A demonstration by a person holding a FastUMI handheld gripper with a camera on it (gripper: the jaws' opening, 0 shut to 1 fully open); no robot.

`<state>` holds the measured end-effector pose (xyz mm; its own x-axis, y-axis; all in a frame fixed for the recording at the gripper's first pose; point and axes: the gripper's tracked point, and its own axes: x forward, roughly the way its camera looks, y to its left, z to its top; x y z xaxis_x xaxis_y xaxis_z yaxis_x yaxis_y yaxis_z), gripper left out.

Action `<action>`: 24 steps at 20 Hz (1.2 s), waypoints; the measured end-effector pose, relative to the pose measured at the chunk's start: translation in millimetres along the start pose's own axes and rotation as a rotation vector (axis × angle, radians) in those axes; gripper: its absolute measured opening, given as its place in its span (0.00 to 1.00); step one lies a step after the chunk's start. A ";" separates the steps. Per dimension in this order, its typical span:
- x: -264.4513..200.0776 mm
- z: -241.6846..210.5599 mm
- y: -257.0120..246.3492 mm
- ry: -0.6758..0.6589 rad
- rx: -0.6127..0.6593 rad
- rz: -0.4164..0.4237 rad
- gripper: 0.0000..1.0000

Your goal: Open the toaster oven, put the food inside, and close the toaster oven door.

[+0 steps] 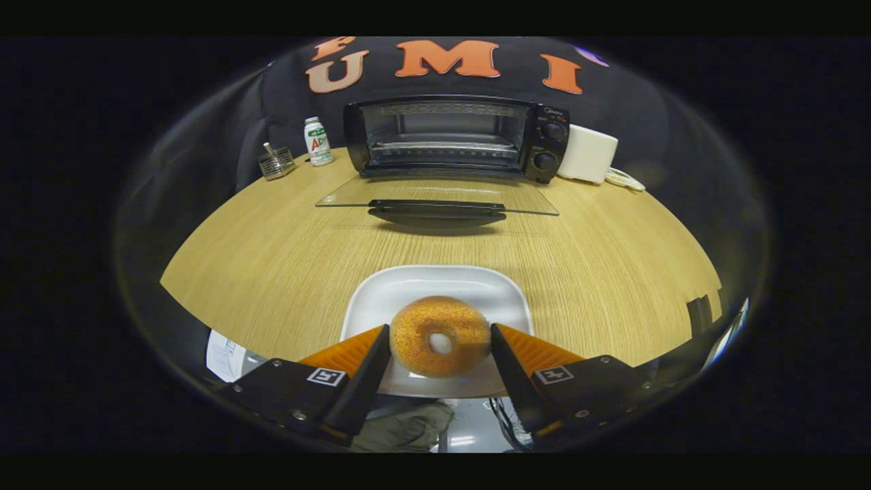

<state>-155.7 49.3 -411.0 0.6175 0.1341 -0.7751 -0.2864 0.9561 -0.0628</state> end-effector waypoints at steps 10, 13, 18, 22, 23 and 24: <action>-21.7 95.8 1.0 -0.144 0.243 0.073 0.67; -18.1 131.5 7.3 -0.187 0.316 0.117 0.67; 3.4 198.9 16.7 -0.250 0.448 0.182 0.67; 29.6 239.1 19.6 -0.275 0.571 0.216 0.67; 36.2 246.2 19.6 -0.279 0.598 0.220 0.67; 43.1 252.8 20.4 -0.277 0.628 0.229 0.67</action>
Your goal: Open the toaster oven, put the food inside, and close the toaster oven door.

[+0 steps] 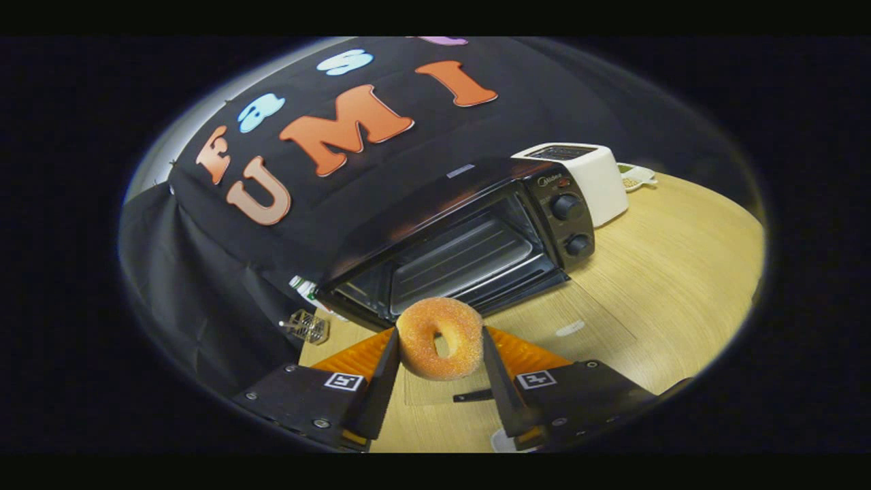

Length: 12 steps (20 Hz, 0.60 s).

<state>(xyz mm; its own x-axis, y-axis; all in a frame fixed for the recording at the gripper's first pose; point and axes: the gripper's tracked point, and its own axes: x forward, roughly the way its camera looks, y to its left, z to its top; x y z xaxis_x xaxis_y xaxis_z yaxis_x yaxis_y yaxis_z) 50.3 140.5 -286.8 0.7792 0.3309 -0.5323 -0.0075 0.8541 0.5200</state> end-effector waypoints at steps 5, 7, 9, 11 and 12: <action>39.7 17.9 3.1 -0.029 0.112 0.003 0.67; 55.3 18.2 -1.7 -0.029 0.146 -0.010 0.67; 68.4 23.8 -1.4 -0.040 0.191 -0.005 0.67; 81.2 32.1 -0.6 -0.063 0.226 -0.003 0.67; 86.5 33.1 -1.9 -0.065 0.244 -0.007 0.67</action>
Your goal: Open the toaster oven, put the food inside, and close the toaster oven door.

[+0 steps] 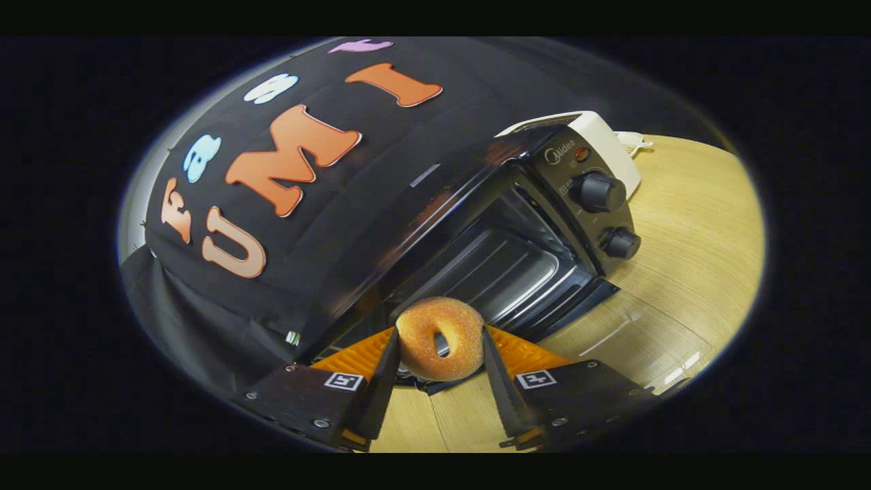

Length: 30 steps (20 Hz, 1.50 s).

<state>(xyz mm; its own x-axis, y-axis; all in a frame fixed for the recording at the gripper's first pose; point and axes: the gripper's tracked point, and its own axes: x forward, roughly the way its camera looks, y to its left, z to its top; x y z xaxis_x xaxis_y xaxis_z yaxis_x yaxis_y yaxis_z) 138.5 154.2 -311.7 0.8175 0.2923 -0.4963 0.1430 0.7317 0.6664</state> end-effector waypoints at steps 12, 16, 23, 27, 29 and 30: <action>27.7 6.4 0.7 -0.022 0.001 -0.005 0.65; 27.8 11.0 3.3 -0.067 -0.071 0.001 0.68; 18.9 12.7 -0.5 -0.096 -0.144 -0.017 0.86; 1.2 9.0 3.4 -0.091 -0.178 -0.014 0.97; -16.1 11.6 5.9 -0.106 -0.230 -0.006 0.98; -25.6 12.8 5.6 -0.113 -0.256 -0.005 0.98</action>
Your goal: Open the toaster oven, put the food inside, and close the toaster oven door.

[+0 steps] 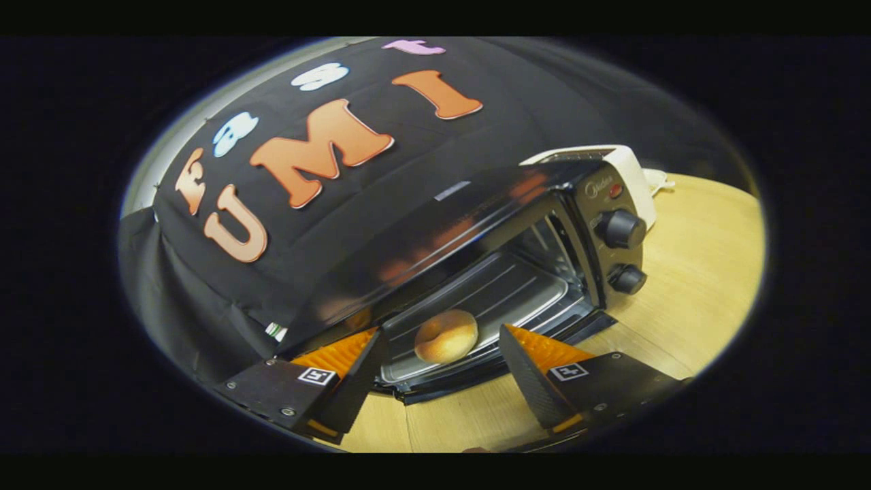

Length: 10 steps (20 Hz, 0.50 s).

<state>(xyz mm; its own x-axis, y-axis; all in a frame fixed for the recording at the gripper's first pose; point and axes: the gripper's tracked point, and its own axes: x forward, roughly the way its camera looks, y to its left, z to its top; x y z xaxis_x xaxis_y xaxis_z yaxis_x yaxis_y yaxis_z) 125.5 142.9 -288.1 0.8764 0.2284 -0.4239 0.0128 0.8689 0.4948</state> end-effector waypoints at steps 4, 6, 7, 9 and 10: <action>-43.8 3.4 -12.9 -0.011 -0.103 -0.023 0.98; -66.6 3.3 -22.1 -0.011 -0.163 -0.044 0.98; -76.5 1.6 -24.8 -0.007 -0.190 -0.053 0.98; -93.5 -5.1 -33.2 0.011 -0.236 -0.072 0.98; -102.7 -11.3 -36.1 0.026 -0.255 -0.075 0.98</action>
<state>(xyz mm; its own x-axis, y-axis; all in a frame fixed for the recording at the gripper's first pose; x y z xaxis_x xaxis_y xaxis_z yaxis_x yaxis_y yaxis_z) 29.6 93.0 -271.0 0.8649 0.1673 -0.4732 -0.0470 0.9657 0.2555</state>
